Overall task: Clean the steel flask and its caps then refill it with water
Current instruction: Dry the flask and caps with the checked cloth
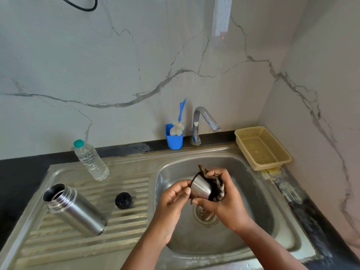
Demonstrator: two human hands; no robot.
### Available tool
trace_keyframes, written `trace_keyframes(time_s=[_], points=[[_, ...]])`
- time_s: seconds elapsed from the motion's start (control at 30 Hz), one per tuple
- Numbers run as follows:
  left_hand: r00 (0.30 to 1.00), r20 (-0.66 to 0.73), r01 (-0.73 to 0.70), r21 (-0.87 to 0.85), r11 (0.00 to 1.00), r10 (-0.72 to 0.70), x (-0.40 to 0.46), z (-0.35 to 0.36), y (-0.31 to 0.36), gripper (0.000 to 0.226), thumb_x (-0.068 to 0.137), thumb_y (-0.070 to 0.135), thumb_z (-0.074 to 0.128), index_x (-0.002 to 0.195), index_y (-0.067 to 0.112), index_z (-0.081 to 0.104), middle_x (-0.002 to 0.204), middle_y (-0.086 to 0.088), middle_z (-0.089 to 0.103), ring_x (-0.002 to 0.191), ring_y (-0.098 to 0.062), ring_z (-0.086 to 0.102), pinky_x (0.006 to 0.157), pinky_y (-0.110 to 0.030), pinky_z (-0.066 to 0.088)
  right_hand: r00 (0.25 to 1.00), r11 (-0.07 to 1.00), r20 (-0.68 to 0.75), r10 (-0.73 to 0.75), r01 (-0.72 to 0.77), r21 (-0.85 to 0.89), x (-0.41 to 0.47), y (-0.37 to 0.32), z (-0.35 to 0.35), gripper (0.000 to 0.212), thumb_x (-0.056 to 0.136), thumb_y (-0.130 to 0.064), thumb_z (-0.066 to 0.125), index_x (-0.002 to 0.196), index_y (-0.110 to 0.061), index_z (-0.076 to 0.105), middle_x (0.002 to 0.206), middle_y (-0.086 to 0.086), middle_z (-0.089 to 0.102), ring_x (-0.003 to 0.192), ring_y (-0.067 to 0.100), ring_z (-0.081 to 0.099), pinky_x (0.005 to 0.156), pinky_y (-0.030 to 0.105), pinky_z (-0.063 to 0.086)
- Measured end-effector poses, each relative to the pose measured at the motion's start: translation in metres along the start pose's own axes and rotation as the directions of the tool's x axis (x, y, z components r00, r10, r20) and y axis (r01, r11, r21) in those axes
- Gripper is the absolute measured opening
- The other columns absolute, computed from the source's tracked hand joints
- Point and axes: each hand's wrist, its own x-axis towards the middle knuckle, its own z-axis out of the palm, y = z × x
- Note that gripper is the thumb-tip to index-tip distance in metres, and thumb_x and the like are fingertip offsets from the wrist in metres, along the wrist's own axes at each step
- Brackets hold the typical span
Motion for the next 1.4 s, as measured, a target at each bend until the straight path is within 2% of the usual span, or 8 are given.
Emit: trace_keyframes(time_s=[0.23, 0.47, 0.63, 0.8, 0.93, 1.03, 1.2, 1.4], points=[[0.992, -0.010, 0.122, 0.142, 0.982, -0.122, 0.006, -0.009, -0.002, 0.025, 0.102, 0.007, 0.047, 0.108, 0.006, 0.072, 0.108, -0.016, 0.073, 0.104, -0.017, 0.067, 0.098, -0.031, 0.050, 0.815, 0.608, 0.350, -0.461, 0.578, -0.545, -0.004, 0.020, 0.000, 0.015, 0.089, -0.016, 0.073, 0.102, -0.020, 0.067, 0.123, -0.009, 0.060, 0.115, 0.021, 0.053, 0.093, 0.032, 0.047], [0.997, 0.048, 0.034, 0.316, 0.948, -0.052, -0.007, -0.003, -0.008, 0.027, 0.104, 0.008, 0.044, 0.115, 0.008, 0.069, 0.108, -0.001, 0.075, 0.109, -0.010, 0.067, 0.097, -0.022, 0.049, 0.995, 0.958, 0.078, -0.056, 0.075, -0.276, 0.000, 0.012, -0.003, 0.054, 0.064, -0.037, 0.090, 0.106, -0.029, 0.056, 0.112, -0.018, 0.060, 0.105, 0.010, 0.059, 0.086, 0.023, 0.047], [0.996, -0.028, 0.093, 0.206, 0.974, -0.089, -0.007, 0.001, -0.012, 0.030, 0.102, 0.004, 0.048, 0.102, 0.020, 0.074, 0.105, -0.004, 0.075, 0.104, -0.010, 0.066, 0.095, -0.028, 0.050, 0.769, 0.481, 0.419, -0.483, 0.633, -0.607, -0.008, 0.028, -0.003, 0.030, 0.085, -0.022, 0.077, 0.110, -0.024, 0.061, 0.129, -0.008, 0.058, 0.118, 0.024, 0.053, 0.090, 0.036, 0.045], [1.000, 0.005, -0.001, 0.215, 0.977, 0.000, -0.012, 0.004, -0.010, 0.029, 0.103, 0.003, 0.044, 0.111, 0.012, 0.070, 0.107, -0.003, 0.075, 0.109, -0.013, 0.067, 0.092, -0.019, 0.048, 0.997, 0.996, 0.041, -0.065, 0.067, -0.054, -0.001, 0.004, 0.000, 0.048, 0.070, -0.026, 0.089, 0.104, -0.015, 0.057, 0.106, -0.014, 0.062, 0.101, 0.006, 0.061, 0.084, 0.022, 0.049], [0.993, 0.104, 0.028, 0.287, 0.958, -0.061, -0.008, -0.003, -0.004, 0.025, 0.102, 0.008, 0.048, 0.117, 0.014, 0.068, 0.110, 0.001, 0.074, 0.110, -0.010, 0.066, 0.091, -0.018, 0.048, 0.978, 0.937, 0.092, 0.187, -0.206, 0.283, 0.000, 0.007, -0.006, 0.054, 0.061, -0.012, 0.093, 0.100, -0.010, 0.056, 0.093, -0.004, 0.064, 0.085, 0.011, 0.064, 0.071, 0.030, 0.053], [0.972, 0.112, 0.187, 0.165, 0.969, -0.206, 0.001, -0.006, 0.003, 0.019, 0.100, 0.017, 0.053, 0.105, 0.013, 0.072, 0.104, -0.007, 0.073, 0.106, -0.022, 0.066, 0.094, -0.022, 0.049, 0.989, 0.994, 0.137, -0.051, 0.064, -0.086, -0.007, 0.017, -0.008, 0.053, 0.061, -0.017, 0.092, 0.100, -0.019, 0.057, 0.110, -0.011, 0.061, 0.103, 0.015, 0.059, 0.087, 0.027, 0.047], [0.984, 0.084, 0.144, 0.132, 0.981, -0.156, -0.003, -0.007, -0.003, 0.032, 0.088, -0.008, 0.058, 0.079, 0.018, 0.074, 0.082, -0.004, 0.067, 0.091, -0.019, 0.058, 0.092, -0.032, 0.045, 0.812, 0.636, 0.341, -0.474, 0.583, -0.506, -0.011, 0.025, -0.005, 0.029, 0.082, -0.020, 0.081, 0.105, -0.020, 0.063, 0.128, -0.007, 0.056, 0.121, 0.023, 0.049, 0.093, 0.034, 0.045], [0.998, 0.057, -0.038, 0.120, 0.992, 0.031, -0.016, 0.008, -0.003, 0.025, 0.096, -0.004, 0.053, 0.108, 0.006, 0.072, 0.103, -0.011, 0.076, 0.103, -0.018, 0.070, 0.089, -0.022, 0.051, 0.979, 0.943, -0.008, 0.205, -0.195, 0.270, -0.012, 0.003, 0.003, 0.041, 0.074, -0.026, 0.085, 0.101, -0.012, 0.058, 0.100, -0.001, 0.064, 0.091, 0.013, 0.063, 0.075, 0.037, 0.052]])
